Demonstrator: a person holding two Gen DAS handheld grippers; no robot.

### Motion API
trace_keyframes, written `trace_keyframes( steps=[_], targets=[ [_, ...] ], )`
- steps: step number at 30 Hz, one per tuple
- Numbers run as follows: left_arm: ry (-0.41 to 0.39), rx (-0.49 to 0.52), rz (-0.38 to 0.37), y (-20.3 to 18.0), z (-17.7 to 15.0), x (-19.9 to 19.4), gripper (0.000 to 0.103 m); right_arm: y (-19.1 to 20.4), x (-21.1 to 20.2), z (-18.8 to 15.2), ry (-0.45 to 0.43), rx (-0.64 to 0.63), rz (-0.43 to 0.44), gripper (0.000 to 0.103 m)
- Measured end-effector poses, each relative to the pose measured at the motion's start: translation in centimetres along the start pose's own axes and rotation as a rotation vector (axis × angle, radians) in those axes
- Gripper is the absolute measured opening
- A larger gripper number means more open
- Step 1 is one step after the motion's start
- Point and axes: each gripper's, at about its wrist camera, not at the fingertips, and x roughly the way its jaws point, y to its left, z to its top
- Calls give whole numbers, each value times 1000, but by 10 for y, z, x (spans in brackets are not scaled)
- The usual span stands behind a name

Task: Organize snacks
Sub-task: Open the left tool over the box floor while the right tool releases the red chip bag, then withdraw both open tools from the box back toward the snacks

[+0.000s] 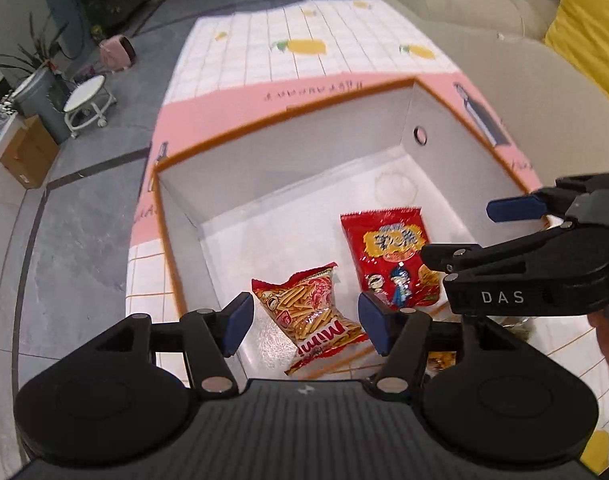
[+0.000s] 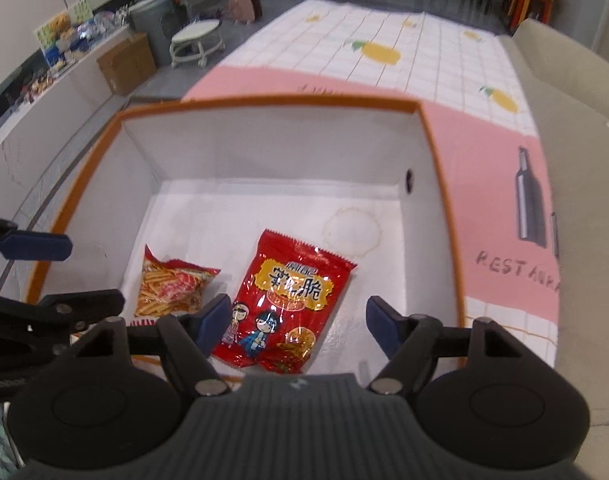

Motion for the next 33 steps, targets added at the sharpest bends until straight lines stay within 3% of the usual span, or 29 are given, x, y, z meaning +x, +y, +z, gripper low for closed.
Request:
trace_keyframes(
  steps=[7, 16, 17, 25, 30, 33],
  targets=[
    [-64, -31, -38, -1, -20, -40, 71, 6, -43, -23, -93, 17, -27, 75],
    [-70, -75, -88, 4, -62, -66, 71, 10, -91, -72, -187, 81, -24, 78],
    [-74, -84, -85, 5, -68, -67, 71, 11, -93, -78, -189, 85, -26, 81],
    [-94, -142, -83, 14, -108, -63, 71, 14, -94, -128, -152, 122, -37, 82],
    [-74, -170, -114, 26, -118, -47, 71, 9, -84, -152, -108, 137, -57, 82],
    [-43, -179, -96, 34, -119, -34, 71, 4, -75, -160, -83, 160, -49, 82]
  ],
)
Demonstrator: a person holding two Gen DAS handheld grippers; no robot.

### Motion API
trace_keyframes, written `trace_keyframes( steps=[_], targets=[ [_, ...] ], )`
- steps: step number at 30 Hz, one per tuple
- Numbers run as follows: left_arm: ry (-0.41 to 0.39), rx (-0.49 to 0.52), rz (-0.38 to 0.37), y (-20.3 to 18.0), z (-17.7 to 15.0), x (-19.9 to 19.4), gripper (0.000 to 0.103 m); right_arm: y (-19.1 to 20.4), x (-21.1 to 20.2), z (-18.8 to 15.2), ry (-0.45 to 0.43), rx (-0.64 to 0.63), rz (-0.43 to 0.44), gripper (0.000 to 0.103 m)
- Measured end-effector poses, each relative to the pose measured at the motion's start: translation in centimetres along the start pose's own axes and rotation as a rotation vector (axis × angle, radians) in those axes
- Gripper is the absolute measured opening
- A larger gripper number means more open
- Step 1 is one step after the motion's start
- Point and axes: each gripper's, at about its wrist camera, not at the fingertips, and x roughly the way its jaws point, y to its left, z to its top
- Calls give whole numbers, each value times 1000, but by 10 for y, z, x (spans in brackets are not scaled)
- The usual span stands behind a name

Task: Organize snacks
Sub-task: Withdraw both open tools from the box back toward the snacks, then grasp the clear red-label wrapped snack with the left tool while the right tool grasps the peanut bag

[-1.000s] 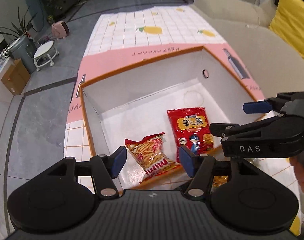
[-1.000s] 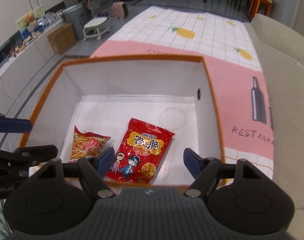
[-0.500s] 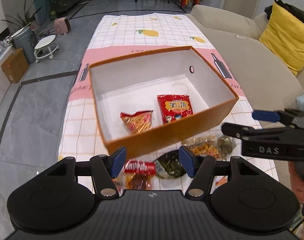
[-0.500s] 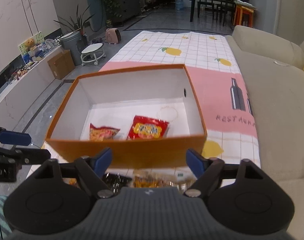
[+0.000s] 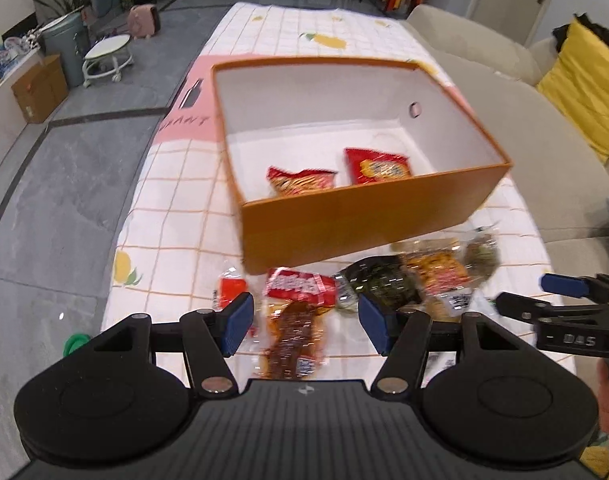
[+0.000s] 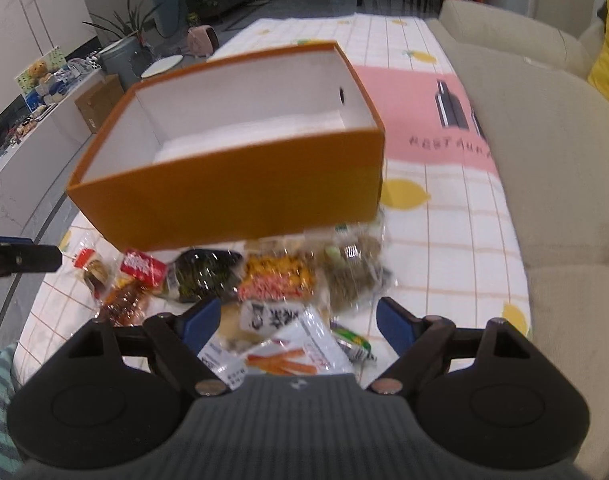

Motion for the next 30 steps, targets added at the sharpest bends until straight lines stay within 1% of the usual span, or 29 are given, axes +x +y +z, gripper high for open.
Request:
trace_keyframes(
  steps=[4, 6, 8, 12, 16, 17, 20, 22, 24, 26, 29, 30],
  targets=[
    [41, 4, 35, 10, 1, 18, 71, -3, 10, 0, 16, 7, 1, 82],
    [64, 3, 65, 14, 0, 27, 71, -5, 15, 0, 23, 9, 4, 82],
    [81, -16, 79, 18, 0, 35, 71, -7, 21, -1, 35, 19, 6, 82],
    [102, -85, 91, 26, -1, 50, 71, -13, 33, 0, 52, 61, 13, 82],
    [110, -102, 111, 28, -1, 60, 70, -13, 44, 5, 57, 74, 22, 82],
    [114, -102, 113, 28, -1, 62, 69, -13, 46, 6, 59, 77, 29, 82],
    [121, -97, 127, 27, -2, 67, 58, -14, 55, 10, 64, 94, 38, 82],
    [128, -100, 132, 28, -2, 70, 49, -13, 59, 12, 71, 95, 48, 82],
    [131, -107, 127, 29, -4, 73, 47, -12, 63, 13, 73, 88, 64, 80],
    [122, -120, 122, 30, -4, 74, 47, -8, 66, 13, 72, 66, 66, 79],
    [117, -123, 117, 31, -3, 76, 48, 1, 69, 13, 61, 10, 51, 72],
    [117, -118, 117, 30, -2, 77, 49, 4, 70, 14, 59, -16, 48, 71]
  ],
)
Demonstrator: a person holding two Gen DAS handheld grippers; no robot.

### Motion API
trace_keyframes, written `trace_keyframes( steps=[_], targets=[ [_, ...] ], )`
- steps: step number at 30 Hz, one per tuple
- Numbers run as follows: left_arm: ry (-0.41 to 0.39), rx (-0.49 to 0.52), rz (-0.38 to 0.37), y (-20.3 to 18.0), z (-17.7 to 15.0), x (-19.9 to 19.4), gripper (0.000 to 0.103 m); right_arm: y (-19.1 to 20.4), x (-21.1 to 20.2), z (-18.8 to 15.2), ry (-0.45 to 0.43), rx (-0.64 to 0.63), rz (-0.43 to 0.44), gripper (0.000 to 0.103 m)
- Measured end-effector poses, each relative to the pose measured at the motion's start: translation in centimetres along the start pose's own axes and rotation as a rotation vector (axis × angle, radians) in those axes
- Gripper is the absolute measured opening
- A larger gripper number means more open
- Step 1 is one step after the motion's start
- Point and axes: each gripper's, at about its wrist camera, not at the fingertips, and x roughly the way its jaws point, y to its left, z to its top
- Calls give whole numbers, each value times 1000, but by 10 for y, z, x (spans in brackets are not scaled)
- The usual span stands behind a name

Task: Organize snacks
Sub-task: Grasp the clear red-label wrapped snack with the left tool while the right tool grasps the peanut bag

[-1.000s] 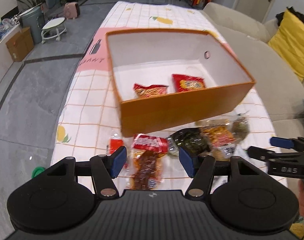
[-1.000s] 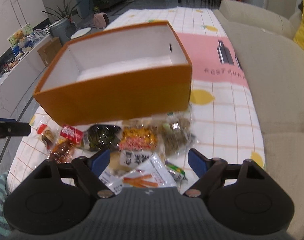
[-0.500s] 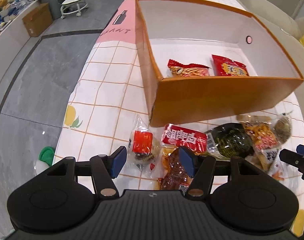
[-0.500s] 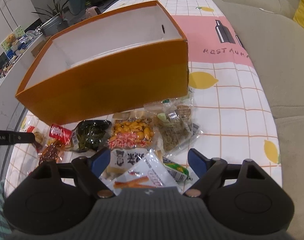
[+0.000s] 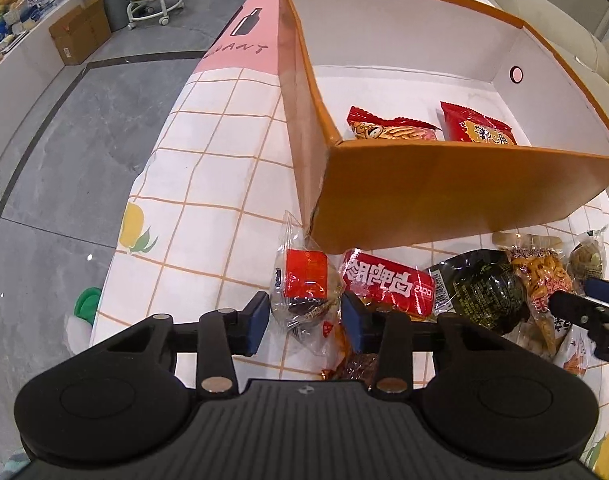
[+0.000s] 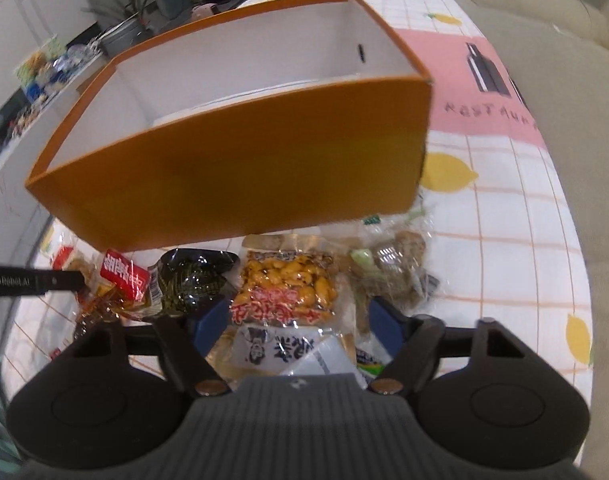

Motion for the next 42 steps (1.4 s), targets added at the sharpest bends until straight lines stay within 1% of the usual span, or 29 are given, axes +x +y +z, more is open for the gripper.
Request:
trace_keyframes(
  steps=[3, 4, 5, 7, 8, 10, 13, 17, 19, 20, 21, 23, 27, 33, 35, 36, 37, 38, 39, 40, 42],
  targets=[
    [5, 24, 9, -4, 0, 4, 52, 12, 4, 3, -9, -71, -8, 72],
    [8, 26, 11, -4, 0, 6, 52, 15, 7, 4, -3, -93, -7, 73],
    [12, 25, 11, -5, 0, 7, 52, 17, 11, 5, 11, -110, -6, 77],
    [21, 21, 7, -4, -1, 10, 51, 19, 18, 5, 27, -135, -18, 78],
    [24, 17, 5, -4, -2, 11, 51, 19, 21, 5, 34, -139, -22, 78],
    [26, 10, 0, -4, -3, 12, 45, 17, 27, 5, 50, -130, -16, 79],
    [14, 4, 2, -4, -5, 10, 42, 13, 34, 5, 63, -118, 2, 85],
    [9, -34, -16, -3, -8, 6, 40, 5, 40, 6, 76, -69, 42, 87],
    [1, -51, -26, -3, -10, 2, 40, 5, 40, 6, 74, -80, 42, 86],
    [-6, -58, -29, -3, -10, -1, 40, 6, 40, 6, 72, -87, 40, 82],
    [-13, -65, -31, -3, -11, -4, 40, 6, 38, 5, 67, -90, 46, 72],
    [-30, -78, -35, -3, -13, -11, 40, 5, 34, 4, 58, -77, 75, 61],
    [-68, -86, -45, -7, -17, -26, 40, 2, 34, 3, 65, -51, 90, 59],
    [-115, -68, -53, -17, -20, -46, 40, -8, 25, -2, 79, -19, 99, 58],
    [-121, -63, -78, -20, -22, -51, 40, -10, 19, -5, 77, -14, 99, 56],
    [-123, -61, -87, -22, -23, -53, 40, -11, 16, -6, 74, -8, 103, 51],
    [-128, -57, -86, -24, -24, -54, 40, -13, 13, -7, 64, 3, 111, 49],
    [-131, -51, -83, -27, -25, -55, 40, -17, 10, -7, 57, 22, 129, 44],
    [-132, -47, -82, -29, -26, -56, 40, -20, 8, -7, 56, 41, 142, 35],
    [-132, -47, -87, -30, -27, -57, 40, -22, 5, -7, 48, 57, 150, 32],
    [-131, -47, -101, -32, -29, -59, 40, -28, 1, -5, 40, 90, 177, 31]
  ],
)
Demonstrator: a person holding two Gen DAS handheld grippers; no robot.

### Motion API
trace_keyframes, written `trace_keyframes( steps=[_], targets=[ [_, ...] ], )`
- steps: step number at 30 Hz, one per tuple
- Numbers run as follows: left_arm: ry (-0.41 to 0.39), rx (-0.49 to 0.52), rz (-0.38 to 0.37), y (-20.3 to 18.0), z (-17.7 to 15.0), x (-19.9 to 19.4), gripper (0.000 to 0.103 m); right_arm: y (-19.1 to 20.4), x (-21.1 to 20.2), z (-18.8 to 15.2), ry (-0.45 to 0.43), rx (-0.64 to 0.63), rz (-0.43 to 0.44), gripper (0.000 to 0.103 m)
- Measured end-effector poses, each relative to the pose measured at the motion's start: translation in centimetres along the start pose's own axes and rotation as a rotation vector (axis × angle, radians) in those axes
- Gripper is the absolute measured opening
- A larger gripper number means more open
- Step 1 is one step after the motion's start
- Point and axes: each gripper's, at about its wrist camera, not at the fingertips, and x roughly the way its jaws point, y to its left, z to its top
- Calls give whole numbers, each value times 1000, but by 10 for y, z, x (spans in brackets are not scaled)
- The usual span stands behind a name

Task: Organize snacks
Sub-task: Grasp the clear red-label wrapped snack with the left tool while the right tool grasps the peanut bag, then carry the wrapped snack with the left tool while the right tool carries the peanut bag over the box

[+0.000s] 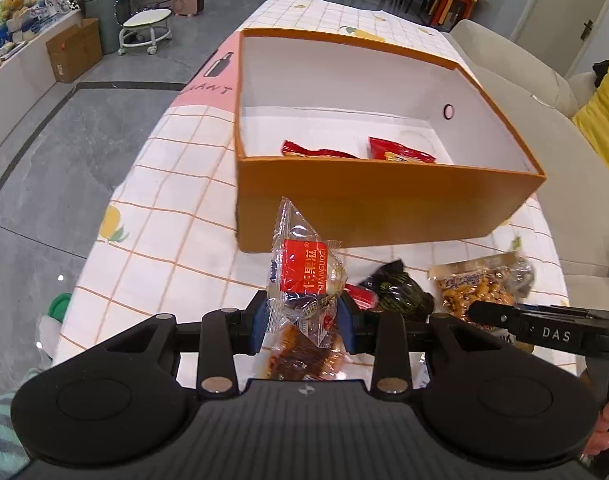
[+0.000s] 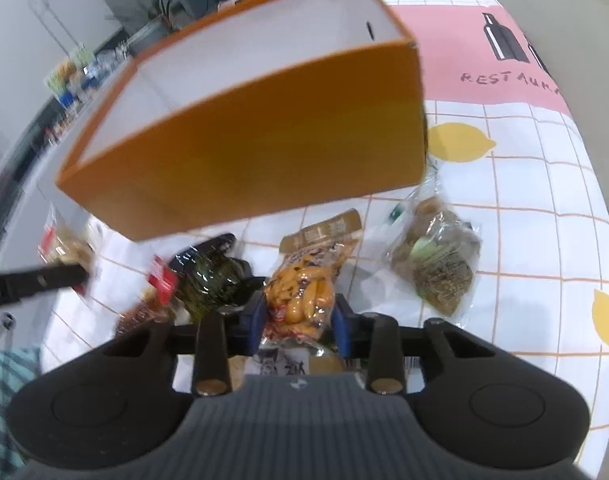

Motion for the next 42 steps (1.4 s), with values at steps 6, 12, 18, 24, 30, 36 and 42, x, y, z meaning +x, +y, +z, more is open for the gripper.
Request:
trace_keyframes(
  steps=[6, 12, 18, 24, 30, 36, 42],
  targets=[
    [1, 16, -35, -10, -5, -6, 40, 5, -11, -7, -15, -18, -5, 28],
    [0, 38, -60, -20, -10, -11, 40, 16, -29, -14, -44, -54, -22, 20],
    [-37, 54, -84, -27, -11, -27, 40, 29, -55, -18, -95, -81, -22, 19],
    [-88, 74, -112, -38, -3, -44, 40, 37, -88, -17, -170, -79, -16, 19],
    [-141, 97, -138, -50, 19, -56, 40, 44, -115, -4, -249, -76, -3, 19],
    [-174, 134, -130, -61, 49, -55, 40, 54, -122, 23, -300, -79, 8, 19],
    [-171, 163, -106, -64, 84, -43, 40, 67, -111, 62, -335, -101, -1, 19]
  ],
)
